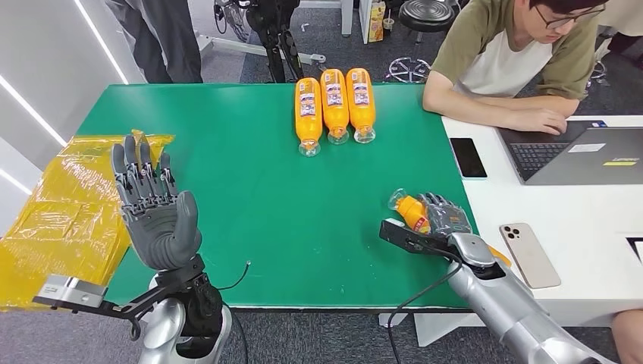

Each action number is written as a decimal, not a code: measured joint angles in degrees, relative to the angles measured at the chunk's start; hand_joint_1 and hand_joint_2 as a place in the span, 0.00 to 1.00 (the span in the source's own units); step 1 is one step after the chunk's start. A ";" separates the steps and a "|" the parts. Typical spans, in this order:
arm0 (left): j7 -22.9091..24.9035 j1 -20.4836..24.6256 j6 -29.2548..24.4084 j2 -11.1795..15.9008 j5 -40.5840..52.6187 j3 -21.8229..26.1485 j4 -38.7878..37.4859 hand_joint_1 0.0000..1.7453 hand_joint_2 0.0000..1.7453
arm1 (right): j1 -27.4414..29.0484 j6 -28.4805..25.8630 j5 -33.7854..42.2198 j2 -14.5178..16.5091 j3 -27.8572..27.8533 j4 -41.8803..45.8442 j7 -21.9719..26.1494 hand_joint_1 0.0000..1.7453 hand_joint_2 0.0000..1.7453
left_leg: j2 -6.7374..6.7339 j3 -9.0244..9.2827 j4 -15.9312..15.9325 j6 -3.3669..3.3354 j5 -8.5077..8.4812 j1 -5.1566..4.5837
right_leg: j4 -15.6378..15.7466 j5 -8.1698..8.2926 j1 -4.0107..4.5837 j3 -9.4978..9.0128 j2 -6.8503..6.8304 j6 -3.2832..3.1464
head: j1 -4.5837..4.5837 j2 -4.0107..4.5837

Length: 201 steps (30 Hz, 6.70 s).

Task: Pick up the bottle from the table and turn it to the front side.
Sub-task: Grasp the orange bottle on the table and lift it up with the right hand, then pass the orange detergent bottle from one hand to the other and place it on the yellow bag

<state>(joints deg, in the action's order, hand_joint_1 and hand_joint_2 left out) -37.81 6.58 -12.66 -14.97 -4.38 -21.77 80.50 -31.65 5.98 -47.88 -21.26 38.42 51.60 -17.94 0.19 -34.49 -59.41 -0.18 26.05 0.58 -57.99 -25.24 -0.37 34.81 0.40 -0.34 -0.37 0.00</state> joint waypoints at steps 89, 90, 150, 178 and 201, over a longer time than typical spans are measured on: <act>5.55 10.92 12.13 -2.02 2.49 -3.49 -21.18 0.00 1.00 | -5.86 -24.40 14.78 23.99 7.46 8.18 41.05 1.00 1.00 | 0.01 -0.61 0.02 0.07 0.00 0.02 | -0.12 -0.04 0.00 0.60 0.08 0.01 | -0.01 0.00; 5.55 10.87 11.98 -2.01 2.72 -3.33 -21.18 0.00 1.00 | -5.99 -24.06 14.80 24.19 7.49 8.05 41.15 1.00 1.00 | 0.02 -0.62 0.03 0.07 0.00 0.02 | -0.12 -0.04 0.00 0.61 0.08 0.01 | -0.01 0.00; 5.55 8.11 11.04 -1.99 5.19 0.70 -18.53 1.00 1.00 | -6.05 -23.59 15.96 25.44 9.39 5.87 36.37 0.00 1.00 | 0.02 -0.65 0.02 0.07 0.00 0.02 | -0.10 -0.04 0.00 0.67 0.07 0.01 | -0.02 0.00; 4.63 8.19 9.54 -1.99 4.28 0.68 -18.49 1.00 1.00 | -1.17 -35.06 19.03 24.89 6.59 9.15 37.38 0.00 1.00 | 0.02 -0.64 0.02 0.07 0.00 0.02 | -0.09 -0.04 0.00 0.68 0.07 0.01 | -0.02 0.00; 9.82 6.92 -27.33 4.08 60.24 18.28 -7.83 1.00 1.00 | 8.87 -44.36 25.31 26.77 -3.04 26.49 49.07 0.00 1.00 | -0.05 -0.59 0.15 0.20 -0.04 0.07 | -0.20 -0.14 0.06 0.69 0.12 -0.14 | -0.02 0.00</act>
<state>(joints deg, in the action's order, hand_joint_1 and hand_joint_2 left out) -27.99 13.49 -39.98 -10.88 55.86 -3.49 72.67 -22.78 -38.38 -22.57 5.51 35.39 78.09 31.13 0.15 -35.09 -59.26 0.01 26.01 0.65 -58.18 -25.38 -0.31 35.50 0.51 -0.49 -0.39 0.00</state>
